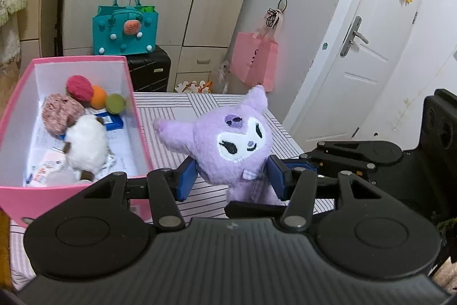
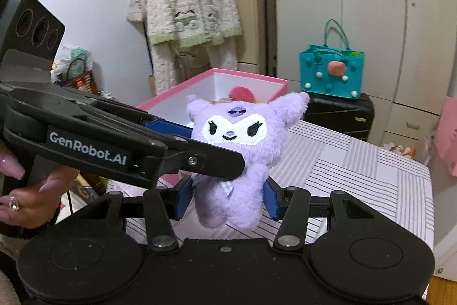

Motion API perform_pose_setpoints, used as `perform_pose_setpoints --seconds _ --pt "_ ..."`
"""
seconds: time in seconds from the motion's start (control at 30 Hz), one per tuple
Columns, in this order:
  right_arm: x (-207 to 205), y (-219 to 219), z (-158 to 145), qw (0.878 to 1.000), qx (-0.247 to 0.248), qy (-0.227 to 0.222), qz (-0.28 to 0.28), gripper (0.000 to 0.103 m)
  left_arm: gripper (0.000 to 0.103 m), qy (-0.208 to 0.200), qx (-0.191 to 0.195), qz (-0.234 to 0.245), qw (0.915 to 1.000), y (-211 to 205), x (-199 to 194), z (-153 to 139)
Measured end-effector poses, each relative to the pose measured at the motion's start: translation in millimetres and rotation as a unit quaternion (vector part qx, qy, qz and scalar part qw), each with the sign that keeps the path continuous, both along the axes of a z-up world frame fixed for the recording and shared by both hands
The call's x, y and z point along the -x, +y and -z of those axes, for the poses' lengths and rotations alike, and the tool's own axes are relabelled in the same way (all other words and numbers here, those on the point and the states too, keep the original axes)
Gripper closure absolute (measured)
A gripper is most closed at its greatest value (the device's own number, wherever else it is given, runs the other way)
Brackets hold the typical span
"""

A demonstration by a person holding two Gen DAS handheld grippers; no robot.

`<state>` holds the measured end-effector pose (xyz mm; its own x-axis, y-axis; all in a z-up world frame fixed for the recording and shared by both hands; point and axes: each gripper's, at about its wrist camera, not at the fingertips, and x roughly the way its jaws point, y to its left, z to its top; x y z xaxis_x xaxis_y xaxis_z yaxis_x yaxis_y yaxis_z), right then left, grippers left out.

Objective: Organize soft objects
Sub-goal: 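Lift and carry the plush toy with the right gripper over the pink box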

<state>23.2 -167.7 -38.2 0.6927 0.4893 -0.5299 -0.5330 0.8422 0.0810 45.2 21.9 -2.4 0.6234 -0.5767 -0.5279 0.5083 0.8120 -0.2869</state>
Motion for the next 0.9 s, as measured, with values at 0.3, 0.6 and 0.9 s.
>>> perform_pose_setpoints --seconds 0.3,0.6,0.9 --pt "-9 36 -25 0.998 0.033 -0.014 -0.044 0.046 0.051 -0.006 0.004 -0.017 0.9998 35 -4 -14" --pt "-46 83 -36 0.995 0.046 -0.02 -0.083 0.046 0.05 -0.009 0.029 -0.082 0.9962 84 -35 -12" --pt "-122 129 -16 0.993 0.01 0.029 -0.117 0.051 0.05 0.054 0.055 -0.137 0.9876 129 -100 14"
